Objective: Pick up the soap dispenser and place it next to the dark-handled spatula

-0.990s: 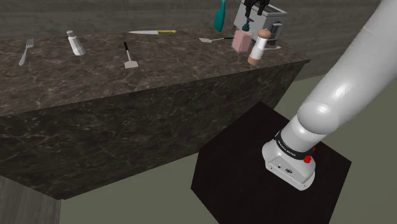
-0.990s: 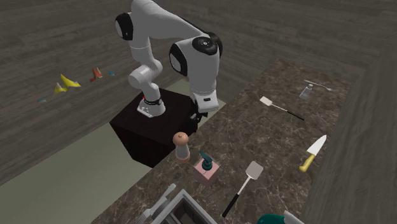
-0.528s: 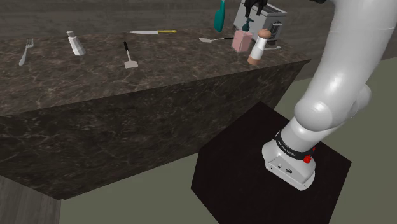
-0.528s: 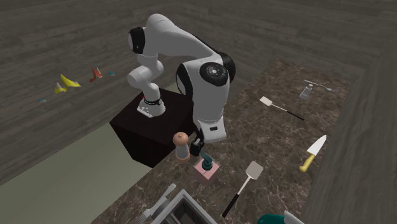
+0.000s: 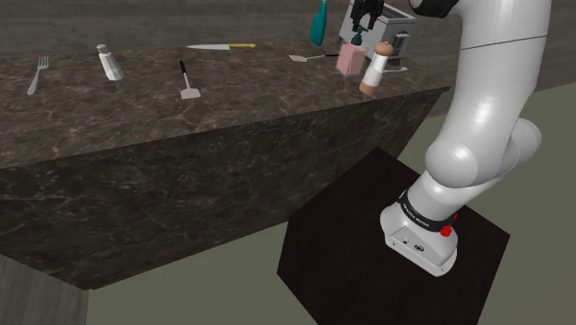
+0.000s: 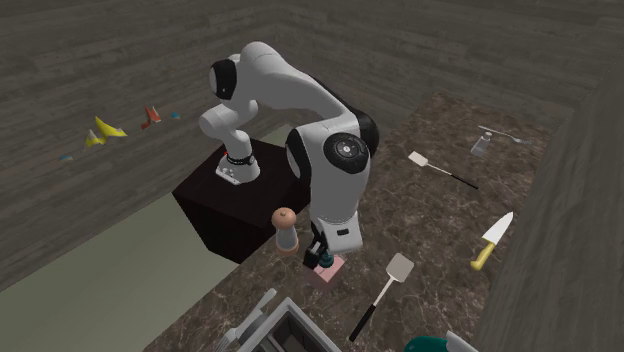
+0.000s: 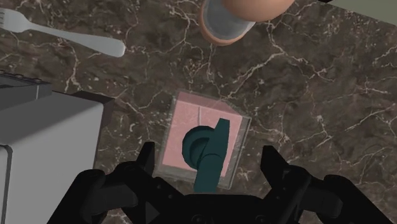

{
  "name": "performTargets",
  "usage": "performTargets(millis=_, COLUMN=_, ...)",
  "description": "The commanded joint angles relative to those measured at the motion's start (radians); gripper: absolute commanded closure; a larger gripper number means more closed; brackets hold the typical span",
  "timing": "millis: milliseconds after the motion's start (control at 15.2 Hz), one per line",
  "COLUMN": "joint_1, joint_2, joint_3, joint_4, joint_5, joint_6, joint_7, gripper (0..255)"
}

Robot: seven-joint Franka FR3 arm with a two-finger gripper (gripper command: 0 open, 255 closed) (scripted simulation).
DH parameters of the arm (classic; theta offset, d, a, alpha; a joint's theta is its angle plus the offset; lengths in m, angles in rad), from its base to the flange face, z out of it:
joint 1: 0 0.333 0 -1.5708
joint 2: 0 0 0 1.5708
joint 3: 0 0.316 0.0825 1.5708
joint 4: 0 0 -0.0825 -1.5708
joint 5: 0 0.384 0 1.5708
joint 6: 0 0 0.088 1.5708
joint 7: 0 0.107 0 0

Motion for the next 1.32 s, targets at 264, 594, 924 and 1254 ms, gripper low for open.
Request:
performTargets(millis=264, joint_1=0.009, joint_2=-0.011, joint_3=-0.001, joint_4=-0.064, joint_5=-0.002, joint_6=0.053, joint_7=-0.004, gripper=0)
performTargets(millis=594, joint_1=0.009, joint_2=-0.011, joint_3=-0.001, joint_4=-0.064, joint_5=-0.002, joint_6=0.053, joint_7=-0.004, gripper=0)
performTargets(millis=924, joint_1=0.009, joint_2=-0.011, joint_3=-0.001, joint_4=-0.064, joint_5=-0.002, joint_6=0.053, joint_7=-0.004, gripper=255)
performTargets(millis=1254, joint_1=0.009, joint_2=-0.011, joint_3=-0.001, joint_4=-0.064, joint_5=-0.002, joint_6=0.053, joint_7=-0.004, gripper=255)
